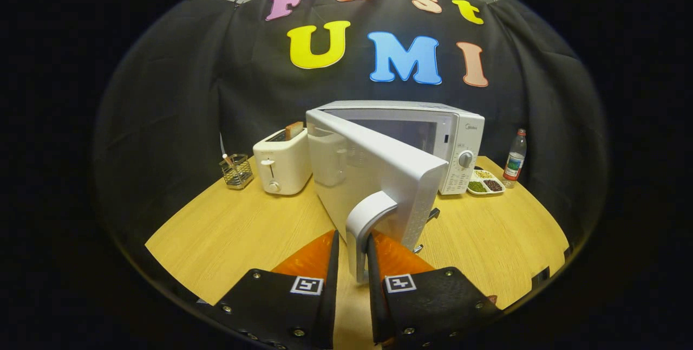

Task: Open the microwave, put the food inside, and close the microwave door.

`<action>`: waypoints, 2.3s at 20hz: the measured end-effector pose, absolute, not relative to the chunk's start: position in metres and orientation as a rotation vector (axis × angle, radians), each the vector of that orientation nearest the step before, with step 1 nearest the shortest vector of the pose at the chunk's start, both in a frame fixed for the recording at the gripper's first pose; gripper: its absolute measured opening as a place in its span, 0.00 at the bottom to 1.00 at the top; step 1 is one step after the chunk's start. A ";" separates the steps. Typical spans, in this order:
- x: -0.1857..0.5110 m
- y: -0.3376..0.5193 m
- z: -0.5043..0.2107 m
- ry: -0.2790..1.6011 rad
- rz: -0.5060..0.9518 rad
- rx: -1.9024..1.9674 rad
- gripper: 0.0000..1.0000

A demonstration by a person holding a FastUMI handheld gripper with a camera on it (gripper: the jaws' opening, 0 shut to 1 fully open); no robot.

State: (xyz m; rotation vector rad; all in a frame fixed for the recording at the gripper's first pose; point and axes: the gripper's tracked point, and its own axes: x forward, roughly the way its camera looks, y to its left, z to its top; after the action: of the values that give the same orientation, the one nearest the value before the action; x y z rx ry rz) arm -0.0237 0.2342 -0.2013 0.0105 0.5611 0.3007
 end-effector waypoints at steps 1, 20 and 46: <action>-0.027 0.241 -0.201 0.556 0.306 0.008 0.27; -0.097 0.339 -0.187 0.559 0.644 0.065 0.27; -0.070 0.078 -0.198 0.522 0.252 0.261 0.99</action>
State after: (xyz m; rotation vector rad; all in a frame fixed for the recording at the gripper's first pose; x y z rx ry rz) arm -0.0702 0.0783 -0.1985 0.2606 0.5219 0.2516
